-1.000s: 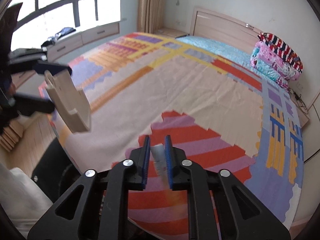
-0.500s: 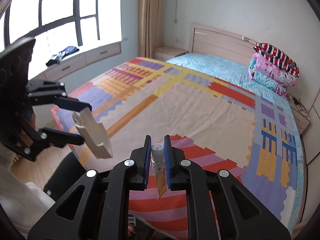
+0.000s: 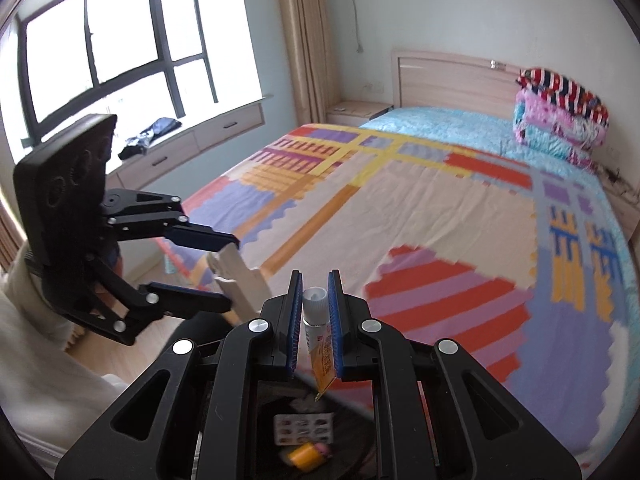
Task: Collect trash
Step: 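Lower both tools into the bin and open them to drop holder and tube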
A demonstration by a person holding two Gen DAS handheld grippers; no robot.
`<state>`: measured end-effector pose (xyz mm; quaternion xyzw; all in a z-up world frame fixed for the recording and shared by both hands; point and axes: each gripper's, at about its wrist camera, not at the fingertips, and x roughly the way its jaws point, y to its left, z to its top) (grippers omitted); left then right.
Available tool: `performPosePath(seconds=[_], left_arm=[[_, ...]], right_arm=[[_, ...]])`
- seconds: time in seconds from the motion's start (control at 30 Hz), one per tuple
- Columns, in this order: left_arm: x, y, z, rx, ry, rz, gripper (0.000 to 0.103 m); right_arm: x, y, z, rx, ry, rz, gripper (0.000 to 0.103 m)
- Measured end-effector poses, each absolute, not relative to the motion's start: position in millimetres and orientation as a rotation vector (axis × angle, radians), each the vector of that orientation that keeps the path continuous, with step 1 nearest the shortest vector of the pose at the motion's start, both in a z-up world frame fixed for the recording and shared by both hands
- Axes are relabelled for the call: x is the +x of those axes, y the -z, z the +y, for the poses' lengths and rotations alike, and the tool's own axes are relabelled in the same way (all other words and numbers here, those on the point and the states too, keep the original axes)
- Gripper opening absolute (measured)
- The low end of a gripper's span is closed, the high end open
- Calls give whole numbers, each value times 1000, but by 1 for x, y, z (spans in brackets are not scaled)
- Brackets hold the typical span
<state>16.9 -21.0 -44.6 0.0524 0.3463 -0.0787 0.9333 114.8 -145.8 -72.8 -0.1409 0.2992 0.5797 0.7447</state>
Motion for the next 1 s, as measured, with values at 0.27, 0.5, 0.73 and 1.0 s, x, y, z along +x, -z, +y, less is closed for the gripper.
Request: performPosePath(seconds=[0.27, 0.5, 0.73, 1.0], left_arm=[[7, 78, -28, 69, 183, 784, 46], [6, 115, -35, 42, 208, 872, 46], [9, 146, -40, 24, 215, 943, 46], [12, 162, -37, -12, 209, 985, 46]], right_arm=[[104, 114, -154, -255, -1269, 777, 14], [96, 152, -156, -242, -1283, 872, 13], [93, 178, -156, -246, -1268, 927, 14], [96, 187, -153, -248, -1254, 944, 14]])
